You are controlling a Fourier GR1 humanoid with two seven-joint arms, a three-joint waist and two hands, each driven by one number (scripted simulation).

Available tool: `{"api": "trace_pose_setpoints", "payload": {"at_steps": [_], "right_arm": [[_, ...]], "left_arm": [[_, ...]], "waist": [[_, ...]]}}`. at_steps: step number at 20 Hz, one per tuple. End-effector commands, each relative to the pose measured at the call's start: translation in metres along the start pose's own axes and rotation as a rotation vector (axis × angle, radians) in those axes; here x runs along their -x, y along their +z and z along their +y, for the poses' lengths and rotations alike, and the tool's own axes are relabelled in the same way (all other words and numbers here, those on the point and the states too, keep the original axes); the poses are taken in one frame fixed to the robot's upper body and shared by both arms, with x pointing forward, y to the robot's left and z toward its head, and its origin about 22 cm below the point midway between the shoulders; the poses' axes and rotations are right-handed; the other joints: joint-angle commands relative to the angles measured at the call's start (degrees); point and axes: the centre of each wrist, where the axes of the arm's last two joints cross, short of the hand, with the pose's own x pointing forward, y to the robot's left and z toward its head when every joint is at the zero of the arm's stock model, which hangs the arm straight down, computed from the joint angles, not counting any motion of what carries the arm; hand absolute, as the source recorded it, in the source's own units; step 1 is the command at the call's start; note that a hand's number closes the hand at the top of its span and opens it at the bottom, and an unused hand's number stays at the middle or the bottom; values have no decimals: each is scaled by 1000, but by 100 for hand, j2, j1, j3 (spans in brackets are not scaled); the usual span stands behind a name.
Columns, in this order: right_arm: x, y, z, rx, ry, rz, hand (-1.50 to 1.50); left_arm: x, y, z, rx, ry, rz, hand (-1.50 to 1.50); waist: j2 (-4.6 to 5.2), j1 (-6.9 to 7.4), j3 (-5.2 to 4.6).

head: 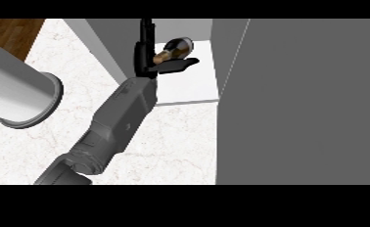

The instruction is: Pick up the wine, place it into the cabinet and close the cabinet

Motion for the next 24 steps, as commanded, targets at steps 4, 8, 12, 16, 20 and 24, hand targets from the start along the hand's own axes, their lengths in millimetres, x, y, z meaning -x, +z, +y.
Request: {"api": "trace_pose_setpoints", "payload": {"at_steps": [4, 8, 12, 16, 20, 24], "right_arm": [[-16, 19, 2, 20, 7, -5, -150], [-17, 5, 5, 3, 0, -11, -150], [-17, 27, 9, 63, 11, -19, -150], [-16, 15, -11, 50, 26, -4, -150], [-20, 25, -9, 50, 48, -13, -150], [-11, 22, -8, 62, 47, -19, -150]], "left_arm": [[19, 32, 14, -47, 42, 80, -150], [18, 52, 0, -26, 31, 82, -150], [8, 84, -20, -16, 48, 84, -150], [4, 131, -32, 2, 30, 89, -150], [-8, 141, -34, 8, 30, 41, -150], [-34, 166, -51, 20, 67, 24, -150]], "waist": [[-73, 167, -12], [-32, 122, -17], [-69, 228, -11], [-54, 306, -10], [-59, 401, -8], [-60, 409, -8]]}}
